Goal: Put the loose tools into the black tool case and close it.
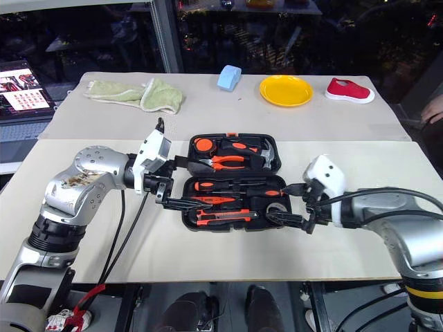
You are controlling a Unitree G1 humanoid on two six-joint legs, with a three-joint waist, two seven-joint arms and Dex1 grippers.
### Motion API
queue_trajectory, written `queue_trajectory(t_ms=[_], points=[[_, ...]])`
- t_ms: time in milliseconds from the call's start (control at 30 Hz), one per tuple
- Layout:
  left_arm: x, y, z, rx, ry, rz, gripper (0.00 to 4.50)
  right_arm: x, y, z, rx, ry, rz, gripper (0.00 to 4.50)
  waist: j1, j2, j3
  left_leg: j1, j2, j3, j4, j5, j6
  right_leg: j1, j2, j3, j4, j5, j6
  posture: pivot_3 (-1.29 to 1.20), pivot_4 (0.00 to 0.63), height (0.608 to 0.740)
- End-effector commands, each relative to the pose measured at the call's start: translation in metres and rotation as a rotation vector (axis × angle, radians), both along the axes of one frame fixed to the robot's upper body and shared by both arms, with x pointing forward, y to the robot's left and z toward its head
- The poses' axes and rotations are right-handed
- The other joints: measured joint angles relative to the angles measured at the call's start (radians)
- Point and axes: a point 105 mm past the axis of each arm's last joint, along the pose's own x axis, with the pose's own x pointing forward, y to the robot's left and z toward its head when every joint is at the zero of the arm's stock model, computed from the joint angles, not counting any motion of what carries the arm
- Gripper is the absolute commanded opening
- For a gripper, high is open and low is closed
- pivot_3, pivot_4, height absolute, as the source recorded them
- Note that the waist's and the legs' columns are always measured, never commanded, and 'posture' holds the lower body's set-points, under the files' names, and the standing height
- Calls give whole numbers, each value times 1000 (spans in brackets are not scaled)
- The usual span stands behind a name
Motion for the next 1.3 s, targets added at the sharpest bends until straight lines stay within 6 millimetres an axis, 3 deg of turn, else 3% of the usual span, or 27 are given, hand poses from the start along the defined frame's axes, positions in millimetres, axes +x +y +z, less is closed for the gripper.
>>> queue_trajectory(t_ms=[33, 433, 700, 900, 1100, 1300], points=[[-7, -6, 15, -8, -59, -49, 4500, 8, 5, 1, -7, -64, 11, 3952, 0, 0, 0, 0, 0, 0, 0, 0, 0, 0, 0, 0, 0, 0, 0, 0, 150, 732], [-15, -7, 18, 5, -65, -91, 4500, 14, 7, -31, -63, -50, 25, 26, -1, 0, 0, 0, 0, 0, 0, 1, 1, 0, 0, 0, 0, 0, 0, 0, 150, 732], [-15, -10, 19, 3, -64, -100, 4500, 18, 6, -40, -75, -32, 10, 26, -1, 0, 0, 0, 0, 0, 0, 1, 1, 0, 1, 0, 0, 0, 0, 0, 150, 732], [-12, -3, 15, -3, -37, -55, 4500, 3, -5, 16, 52, -88, -21, 26, 0, 0, 0, 0, 0, 0, 0, 1, 1, 0, 1, 0, 0, 0, 0, 0, 150, 732], [-4, 9, 9, -4, -14, 25, 4500, -6, -23, 45, 137, -75, -80, 1762, 0, 0, 0, 1, 0, 0, 0, 0, 0, 0, 1, 0, 0, 0, 0, 0, 150, 732], [28, 41, -7, 19, 11, 273, 4500, 8, -56, 26, 112, -81, -261, 3819, 1, 0, 0, 1, 0, 0, 0, 0, 0, 1, 0, 0, 0, 0, 0, 0, 150, 732]])
